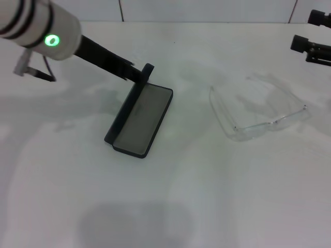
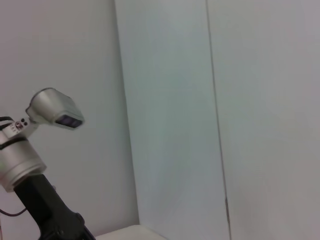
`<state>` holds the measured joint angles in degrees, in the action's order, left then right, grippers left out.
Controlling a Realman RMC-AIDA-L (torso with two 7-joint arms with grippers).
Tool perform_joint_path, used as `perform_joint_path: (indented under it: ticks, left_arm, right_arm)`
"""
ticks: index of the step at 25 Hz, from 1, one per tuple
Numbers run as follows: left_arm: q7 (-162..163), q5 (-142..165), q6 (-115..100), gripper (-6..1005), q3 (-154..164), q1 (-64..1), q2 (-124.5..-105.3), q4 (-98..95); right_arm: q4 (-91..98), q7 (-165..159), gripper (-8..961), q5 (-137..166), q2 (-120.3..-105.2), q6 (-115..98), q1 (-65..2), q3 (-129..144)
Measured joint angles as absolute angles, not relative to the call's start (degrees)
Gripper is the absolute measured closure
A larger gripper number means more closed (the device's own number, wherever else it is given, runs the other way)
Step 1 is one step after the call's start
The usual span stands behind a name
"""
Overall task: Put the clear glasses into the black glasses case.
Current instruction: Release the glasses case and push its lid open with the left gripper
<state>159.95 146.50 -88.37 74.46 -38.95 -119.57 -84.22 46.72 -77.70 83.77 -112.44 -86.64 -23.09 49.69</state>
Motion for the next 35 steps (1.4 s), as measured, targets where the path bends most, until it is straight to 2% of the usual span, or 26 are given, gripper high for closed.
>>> perform_joint_path:
  ticks: [14, 35]
  left_arm:
    - [161.4, 147.55, -82.58, 252, 77.69, -43.47, -119.7, -72.17]
    - [159.57, 150.39, -77.08, 354, 78.56, -43.76, -119.64, -64.38]
  right_arm:
    - [45.8, -75.12, 81, 83.74, -112.89, -92.5, -20.49, 44.07]
    - [45.7, -74.59, 81, 83.67, -113.02, -93.43, -20.43, 43.65]
